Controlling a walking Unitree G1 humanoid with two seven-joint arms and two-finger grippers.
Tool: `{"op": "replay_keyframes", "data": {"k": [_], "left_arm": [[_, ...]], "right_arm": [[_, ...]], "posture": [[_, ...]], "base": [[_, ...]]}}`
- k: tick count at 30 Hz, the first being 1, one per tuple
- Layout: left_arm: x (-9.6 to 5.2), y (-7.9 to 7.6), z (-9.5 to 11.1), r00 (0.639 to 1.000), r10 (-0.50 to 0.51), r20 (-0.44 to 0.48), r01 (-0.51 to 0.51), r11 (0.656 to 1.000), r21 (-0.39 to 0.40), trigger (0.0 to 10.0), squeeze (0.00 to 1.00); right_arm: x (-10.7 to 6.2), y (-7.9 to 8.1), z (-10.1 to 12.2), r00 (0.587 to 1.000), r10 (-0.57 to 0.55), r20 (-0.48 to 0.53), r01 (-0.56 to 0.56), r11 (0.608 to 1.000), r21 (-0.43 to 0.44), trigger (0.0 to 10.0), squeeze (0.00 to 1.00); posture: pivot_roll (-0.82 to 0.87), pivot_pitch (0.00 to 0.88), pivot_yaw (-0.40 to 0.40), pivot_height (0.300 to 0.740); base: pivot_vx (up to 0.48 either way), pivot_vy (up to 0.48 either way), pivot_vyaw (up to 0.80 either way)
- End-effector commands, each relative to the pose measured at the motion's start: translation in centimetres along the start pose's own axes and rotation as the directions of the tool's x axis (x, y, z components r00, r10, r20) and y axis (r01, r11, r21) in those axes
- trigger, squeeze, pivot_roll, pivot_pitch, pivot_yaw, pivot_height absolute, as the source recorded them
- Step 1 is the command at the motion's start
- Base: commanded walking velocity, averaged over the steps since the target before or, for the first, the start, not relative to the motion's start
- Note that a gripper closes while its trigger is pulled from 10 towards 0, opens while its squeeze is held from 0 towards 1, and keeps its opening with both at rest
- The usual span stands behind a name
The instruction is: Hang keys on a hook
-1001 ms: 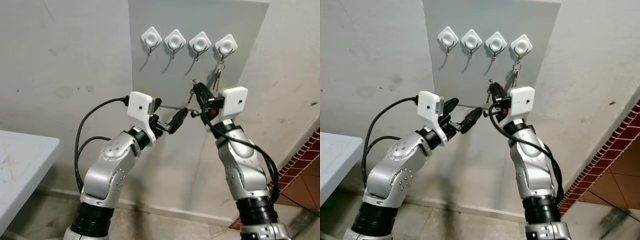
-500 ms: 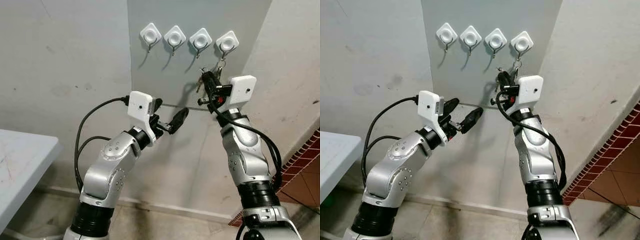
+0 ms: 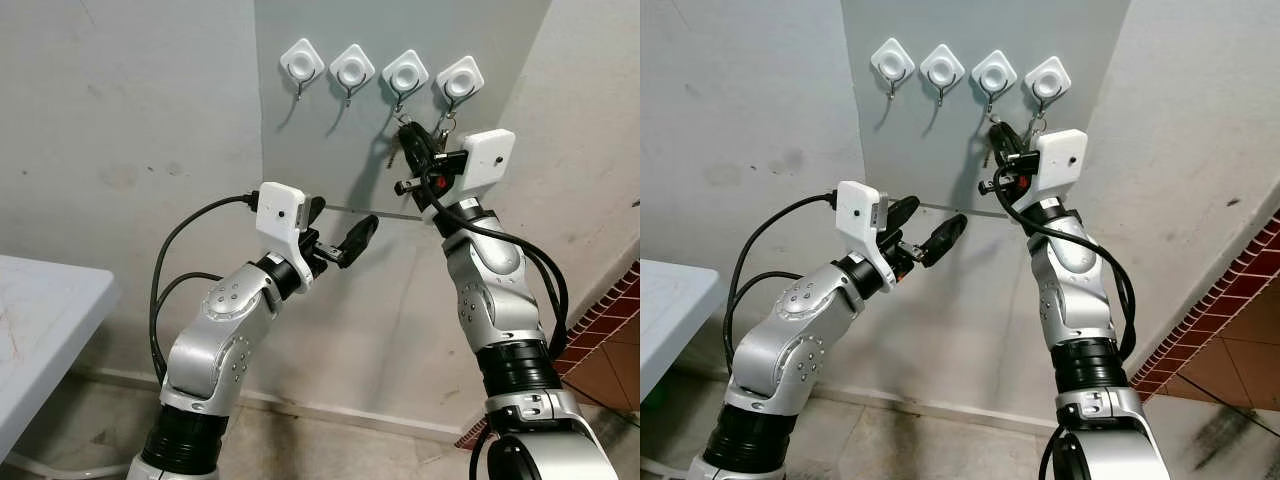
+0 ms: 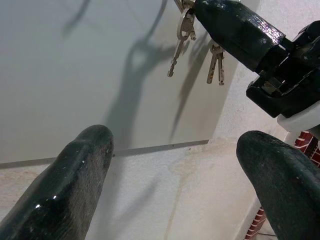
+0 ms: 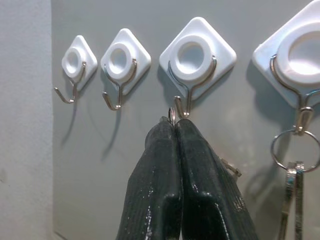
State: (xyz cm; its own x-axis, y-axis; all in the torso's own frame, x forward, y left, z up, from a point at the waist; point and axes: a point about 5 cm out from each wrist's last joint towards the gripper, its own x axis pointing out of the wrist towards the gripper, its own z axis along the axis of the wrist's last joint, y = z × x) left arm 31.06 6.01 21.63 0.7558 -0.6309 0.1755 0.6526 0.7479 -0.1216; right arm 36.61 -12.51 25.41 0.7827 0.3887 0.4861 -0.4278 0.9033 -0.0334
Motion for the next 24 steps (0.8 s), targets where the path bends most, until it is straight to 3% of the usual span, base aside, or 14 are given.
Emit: {"op": "replay_keyframes", "data": {"k": [1, 13, 18, 20, 23, 24], "left_arm": [[0.17, -0.28, 0.77, 1.0, -0.009, 0.023, 0.009, 1.0, 0.007, 10.0, 0.0], [0.15, -0.26, 0.8, 1.0, -0.005, 0.023, 0.004, 1.0, 0.004, 10.0, 0.0], [0.12, -0.31, 0.8, 1.0, -0.003, 0.022, 0.003, 1.0, 0.001, 10.0, 0.0], [0.13, -0.32, 0.81, 1.0, -0.003, 0.022, 0.003, 1.0, 0.001, 10.0, 0.0], [0.15, -0.3, 0.84, 1.0, -0.002, 0.024, 0.002, 1.0, -0.001, 10.0, 0.0], [0.17, -0.26, 0.85, 1.0, 0.0, 0.024, 0.0, 1.0, -0.001, 10.0, 0.0]], "right_arm": [[0.63, 0.1, 0.85, 0.999, 0.022, 0.034, -0.022, 1.0, 0.015, 10.0, 0.0], [1.27, -0.28, 1.5, 0.997, 0.0, 0.082, -0.008, 0.995, 0.096, 10.0, 0.0], [1.52, -0.35, 1.3, 0.996, -0.029, 0.081, 0.007, 0.966, 0.259, 10.0, 0.0], [1.53, -0.37, 1.26, 0.996, -0.034, 0.081, 0.01, 0.96, 0.279, 10.0, 0.0], [1.56, -0.4, 0.92, 0.996, -0.055, 0.064, 0.028, 0.931, 0.364, 10.0, 0.0], [1.58, -0.27, 0.59, 0.997, -0.058, 0.047, 0.032, 0.897, 0.44, 10.0, 0.0]], "posture": [[-0.04, 0.063, -0.036, 0.74], [-0.04, 0.069, -0.037, 0.74], [-0.04, 0.076, -0.037, 0.74], [-0.04, 0.076, -0.037, 0.74], [-0.04, 0.076, -0.038, 0.74], [-0.04, 0.078, -0.038, 0.74]], "base": [[0.0, 0.0, 0.0], [0.0, 0.0, 0.0], [0.0, 0.0, 0.0], [0.0, 0.0, 0.0], [0.0, 0.0, 0.0], [0.0, 0.0, 0.0]]}}
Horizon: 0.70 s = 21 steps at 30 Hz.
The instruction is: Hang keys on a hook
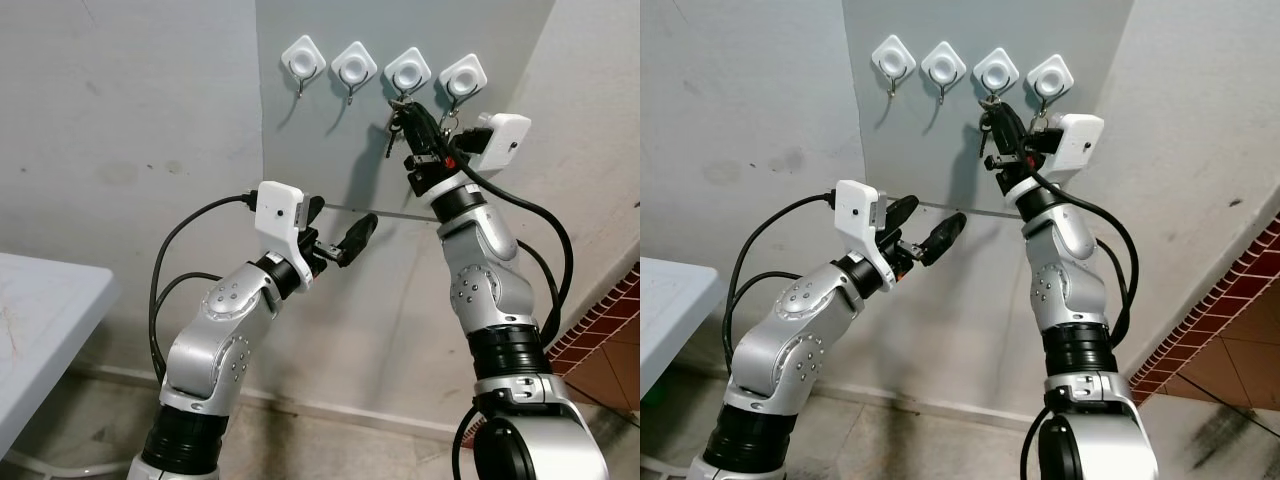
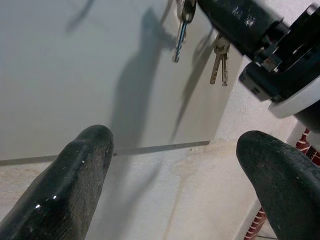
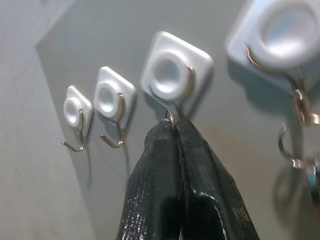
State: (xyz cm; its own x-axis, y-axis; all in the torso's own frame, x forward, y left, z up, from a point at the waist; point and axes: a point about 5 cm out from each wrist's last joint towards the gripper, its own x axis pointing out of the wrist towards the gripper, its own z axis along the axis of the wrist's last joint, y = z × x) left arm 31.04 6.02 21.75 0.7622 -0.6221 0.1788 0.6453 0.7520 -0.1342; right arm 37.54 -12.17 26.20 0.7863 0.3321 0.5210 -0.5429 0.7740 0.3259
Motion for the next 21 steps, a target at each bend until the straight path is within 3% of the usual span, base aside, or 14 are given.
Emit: {"op": "replay_keyframes", "data": {"k": [1, 3, 4, 6, 14, 16, 20, 21], "left_arm": [[0.2, -0.3, 0.7, 1.0, -0.01, 0.019, 0.01, 1.0, 0.01, 10.0, 0.0], [0.2, -0.3, 0.8, 1.0, -0.008, 0.021, 0.008, 1.0, 0.006, 10.0, 0.0], [0.2, -0.3, 0.8, 1.0, -0.008, 0.021, 0.008, 1.0, 0.006, 10.0, 0.0], [0.2, -0.2, 0.8, 1.0, -0.005, 0.023, 0.005, 1.0, 0.007, 10.0, 0.0], [0.1, -0.2, 0.9, 1.0, 0.002, 0.024, -0.002, 1.0, 0.007, 10.0, 0.0], [0.1, -0.1, 0.9, 0.999, 0.013, 0.029, -0.013, 1.0, 0.014, 10.0, 0.0], [0.1, 0.1, 1.0, 0.999, 0.029, 0.035, -0.03, 0.999, 0.022, 10.0, 0.0], [0.1, 0.2, 1.0, 0.998, 0.047, 0.042, -0.048, 0.998, 0.031, 10.0, 0.0]], "right_arm": [[0.4, 0.0, 0.4, 1.0, -0.001, 0.009, 0.001, 0.998, 0.056, 10.0, 0.0], [0.3, 0.1, -0.1, 1.0, -0.015, -0.006, 0.016, 0.986, 0.167, 10.0, 0.0], [0.3, 0.1, -0.1, 1.0, -0.015, -0.006, 0.016, 0.986, 0.167, 10.0, 0.0], [0.2, 0.2, -0.4, 1.0, -0.022, -0.017, 0.026, 0.965, 0.261, 10.0, 0.0], [-0.3, 0.2, -0.6, 0.999, -0.026, -0.02, 0.031, 0.941, 0.338, 10.0, 0.0], [-0.9, 0.3, -0.8, 1.0, -0.005, -0.02, 0.011, 0.952, 0.305, 10.0, 1.0], [-1.7, 0.4, -0.9, 1.0, 0.003, -0.014, 0.001, 0.968, 0.252, 10.0, 1.0], [-2.3, 0.6, -0.9, 1.0, 0.014, 0.016, -0.016, 0.987, 0.16, 10.0, 1.0]], "posture": [[-0.04, 0.078, -0.038, 0.74], [-0.04, 0.079, -0.039, 0.74], [-0.04, 0.079, -0.039, 0.74], [-0.04, 0.082, -0.04, 0.74], [-0.04, 0.084, -0.038, 0.74], [-0.04, 0.085, -0.04, 0.74], [-0.03, 0.084, -0.041, 0.74], [-0.04, 0.083, -0.04, 0.74]], "base": [[0.0, 0.0, 0.0], [0.0, 0.0, 0.0], [0.0, 0.0, 0.0], [0.0, 0.0, 0.0], [0.0, 0.0, 0.0], [0.0, 0.0, 0.0], [0.0, 0.0, 0.0], [0.0, 0.0, 0.0]]}}
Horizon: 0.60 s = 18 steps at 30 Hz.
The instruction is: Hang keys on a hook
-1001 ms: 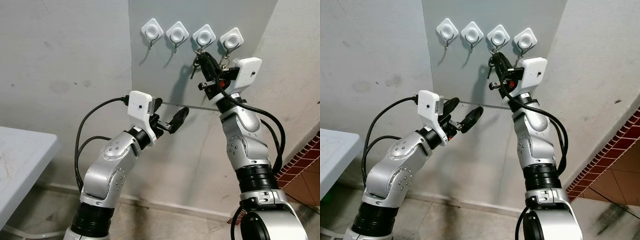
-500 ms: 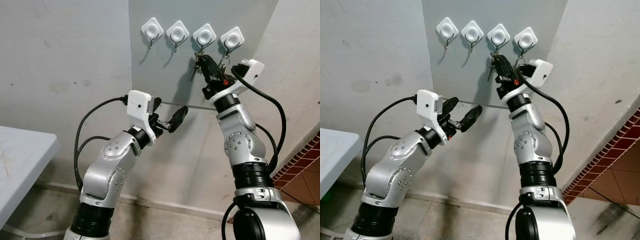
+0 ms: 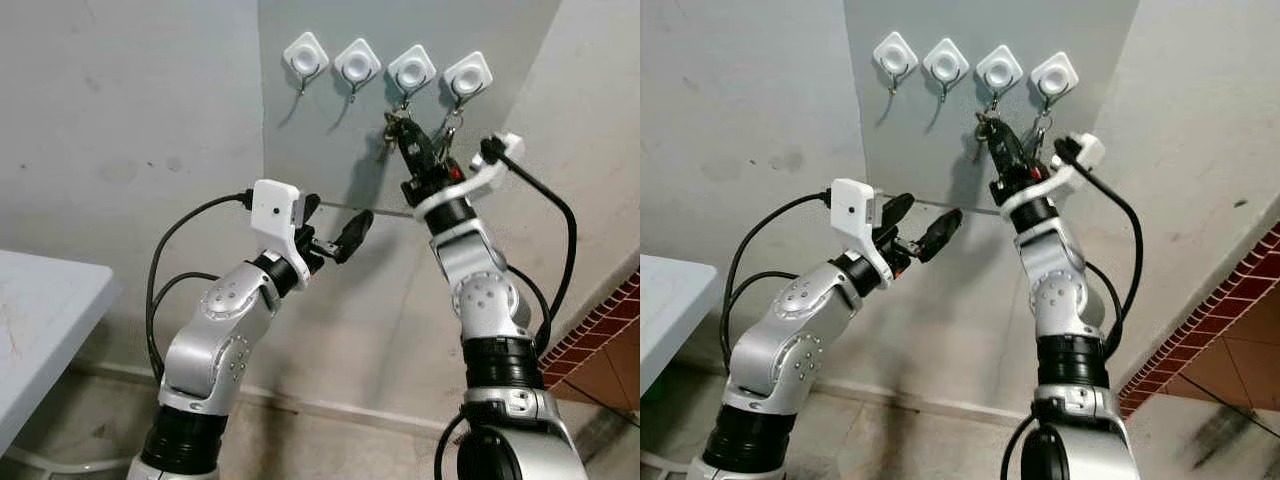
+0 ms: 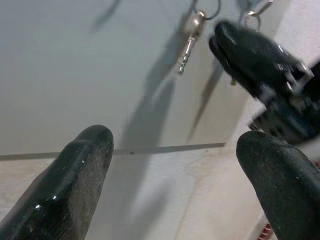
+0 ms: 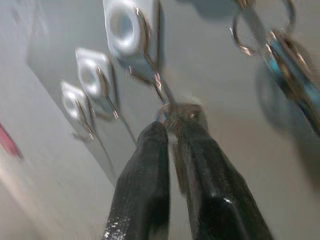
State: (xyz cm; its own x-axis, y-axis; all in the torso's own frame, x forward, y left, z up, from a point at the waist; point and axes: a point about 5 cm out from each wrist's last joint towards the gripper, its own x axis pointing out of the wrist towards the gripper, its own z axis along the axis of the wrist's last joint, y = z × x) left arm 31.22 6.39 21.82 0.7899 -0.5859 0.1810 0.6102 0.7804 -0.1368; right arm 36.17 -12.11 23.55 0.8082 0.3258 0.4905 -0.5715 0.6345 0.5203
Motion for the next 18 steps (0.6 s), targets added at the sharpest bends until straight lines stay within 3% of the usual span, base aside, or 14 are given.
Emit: {"op": "replay_keyframes", "data": {"k": [1, 3, 4, 11, 18], "left_arm": [[0.2, -0.1, 0.8, 0.999, 0.009, 0.036, -0.01, 1.0, 0.028, 10.0, 0.0], [0.2, -0.1, 0.8, 0.999, 0.012, 0.036, -0.013, 0.999, 0.029, 10.0, 0.0], [0.2, -0.1, 0.7, 0.999, 0.018, 0.036, -0.02, 0.999, 0.03, 10.0, 0.0], [0.1, 0.4, 0.3, 0.996, 0.072, 0.044, -0.074, 0.996, 0.047, 10.0, 0.0], [-0.9, 2.0, -1.6, 0.982, 0.187, 0.02, -0.187, 0.982, 0.016, 10.0, 0.0]], "right_arm": [[-0.2, 0.9, 0.6, 0.998, 0.05, 0.04, -0.046, 0.994, -0.099, 10.0, 1.0], [-0.4, 1.0, 0.5, 0.998, 0.054, 0.04, -0.05, 0.994, -0.1, 10.0, 1.0], [-0.9, 1.2, 0.1, 0.997, 0.065, 0.03, -0.059, 0.983, -0.175, 10.0, 1.0], [-2.3, 1.3, -0.8, 0.999, 0.048, 0.015, -0.044, 0.974, -0.221, 10.0, 1.0], [-5.0, 0.2, -1.7, 0.999, -0.034, -0.006, 0.031, 0.959, -0.283, 10.0, 1.0]], "posture": [[-0.04, 0.083, -0.04, 0.74], [-0.04, 0.082, -0.04, 0.74], [-0.04, 0.081, -0.038, 0.74], [-0.04, 0.073, -0.031, 0.74], [-0.05, 0.059, -0.027, 0.74]], "base": [[0.0, 0.0, 0.0], [0.0, 0.0, 0.0], [0.0, 0.0, 0.0], [0.0, 0.0, 0.0], [0.0, 0.0, 0.0]]}}
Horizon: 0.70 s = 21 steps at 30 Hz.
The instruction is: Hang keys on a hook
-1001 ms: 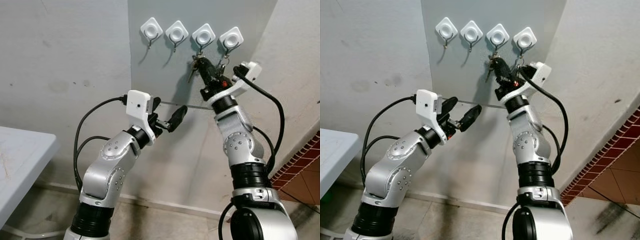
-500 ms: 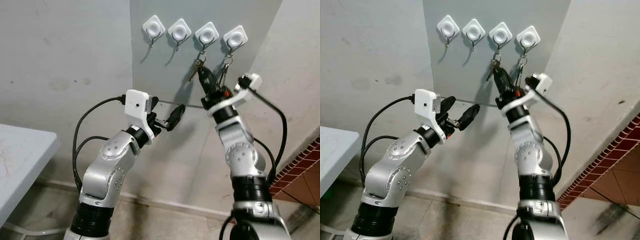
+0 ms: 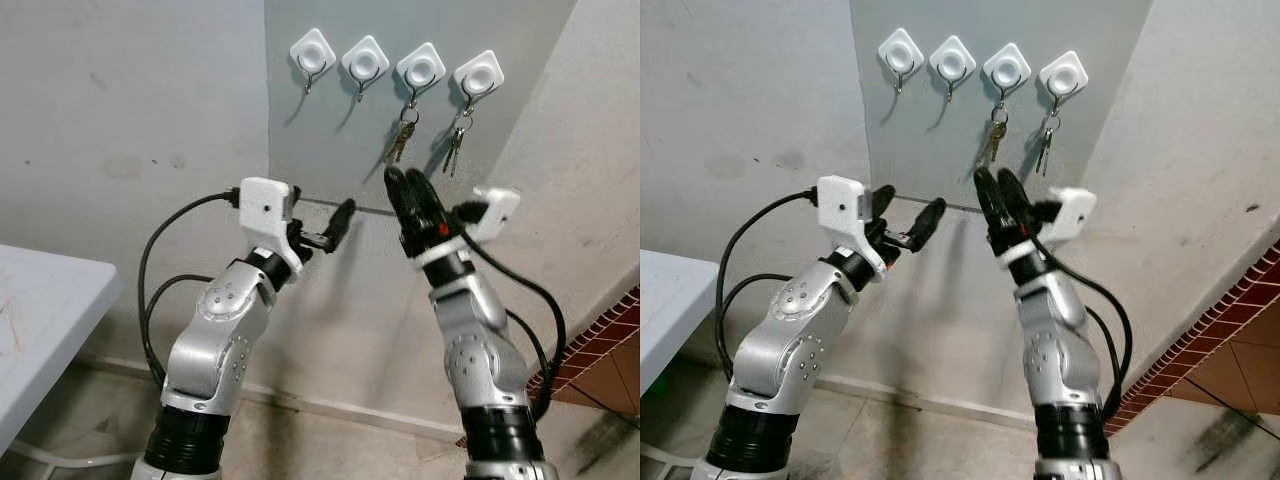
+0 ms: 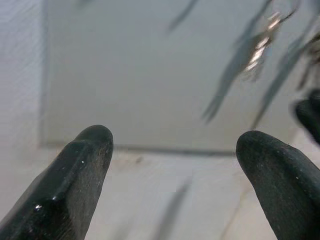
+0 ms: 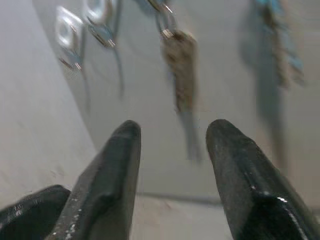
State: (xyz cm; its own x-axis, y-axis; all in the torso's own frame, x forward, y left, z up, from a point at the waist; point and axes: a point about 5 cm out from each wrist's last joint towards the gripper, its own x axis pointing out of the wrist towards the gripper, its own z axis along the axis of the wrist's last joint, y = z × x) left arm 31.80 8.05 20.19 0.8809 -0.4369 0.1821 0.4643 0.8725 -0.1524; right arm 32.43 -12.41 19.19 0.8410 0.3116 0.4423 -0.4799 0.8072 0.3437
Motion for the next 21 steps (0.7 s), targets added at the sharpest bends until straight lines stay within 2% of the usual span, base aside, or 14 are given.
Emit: {"op": "replay_keyframes", "data": {"k": [1, 6, 7, 10, 11, 15, 18, 19, 20, 21], "left_arm": [[-0.5, 0.4, -1.0, 1.0, 0.023, -0.015, -0.023, 1.0, 0.006, 10.0, 0.0], [-1.7, 1.0, -3.0, 0.998, 0.045, -0.039, -0.045, 0.999, 0.019, 10.0, 0.0], [-2.1, 1.3, -3.9, 0.997, 0.057, -0.052, -0.057, 0.998, 0.009, 10.0, 0.0], [-3.1, 2.2, -6.2, 0.991, 0.094, -0.096, -0.094, 0.996, 0.009, 10.0, 0.0], [-3.1, 2.2, -6.2, 0.991, 0.094, -0.096, -0.094, 0.996, 0.009, 10.0, 0.0], [-5.0, 3.3, -10.2, 0.974, 0.123, -0.189, -0.123, 0.992, 0.013, 10.0, 0.0], [-5.8, 3.7, -11.9, 0.962, 0.133, -0.237, -0.129, 0.991, 0.03, 10.0, 0.0], [-6.4, 3.9, -13.3, 0.948, 0.125, -0.294, -0.136, 0.991, -0.017, 10.0, 0.0], [-6.4, 3.9, -13.3, 0.948, 0.125, -0.294, -0.136, 0.991, -0.017, 10.0, 0.0], [-6.8, 4.0, -14.0, 0.941, 0.123, -0.315, -0.139, 0.99, -0.029, 10.0, 0.0]], "right_arm": [[-0.8, 0.0, 0.2, 1.0, -0.014, 0.008, 0.014, 0.999, -0.045, 10.0, 1.0], [-3.5, -1.4, -1.0, 0.994, -0.099, -0.048, 0.094, 0.992, -0.088, 10.0, 1.0], [-4.4, -1.9, -1.6, 0.989, -0.127, -0.07, 0.119, 0.988, -0.101, 10.0, 0.0], [-6.9, -3.1, -3.5, 0.972, -0.184, -0.148, 0.164, 0.977, -0.135, 10.0, 0.0], [-6.9, -3.1, -3.5, 0.972, -0.184, -0.148, 0.164, 0.977, -0.135, 10.0, 0.0], [-10.5, -4.8, -6.7, 0.914, -0.298, -0.277, 0.247, 0.947, -0.205, 10.0, 0.0], [-12.0, -5.3, -8.0, 0.881, -0.349, -0.32, 0.283, 0.93, -0.235, 10.0, 0.0], [-13.1, -5.8, -8.9, 0.852, -0.383, -0.357, 0.303, 0.917, -0.259, 10.0, 0.0], [-13.1, -5.8, -8.9, 0.852, -0.383, -0.357, 0.303, 0.917, -0.259, 10.0, 0.0], [-13.8, -6.0, -9.6, 0.832, -0.396, -0.388, 0.309, 0.913, -0.268, 10.0, 0.0]], "posture": [[-0.05, 0.054, -0.024, 0.74], [-0.06, 0.044, -0.02, 0.74], [-0.06, 0.037, -0.015, 0.74], [-0.06, 0.028, -0.011, 0.74], [-0.06, 0.028, -0.011, 0.74], [-0.07, 0.018, -0.002, 0.74], [-0.07, 0.011, 0.002, 0.74], [-0.07, 0.007, 0.006, 0.74], [-0.07, 0.007, 0.006, 0.74], [-0.07, 0.001, 0.008, 0.74]], "base": [[0.0, 0.0, 0.0], [0.0, 0.0, 0.0], [0.0, 0.0, 0.0], [0.0, 0.0, 0.0], [0.0, 0.0, 0.0], [0.0, 0.0, 0.0], [0.0, 0.0, 0.0], [0.0, 0.0, 0.0], [0.0, 0.0, 0.0], [0.0, 0.0, 0.0]]}}
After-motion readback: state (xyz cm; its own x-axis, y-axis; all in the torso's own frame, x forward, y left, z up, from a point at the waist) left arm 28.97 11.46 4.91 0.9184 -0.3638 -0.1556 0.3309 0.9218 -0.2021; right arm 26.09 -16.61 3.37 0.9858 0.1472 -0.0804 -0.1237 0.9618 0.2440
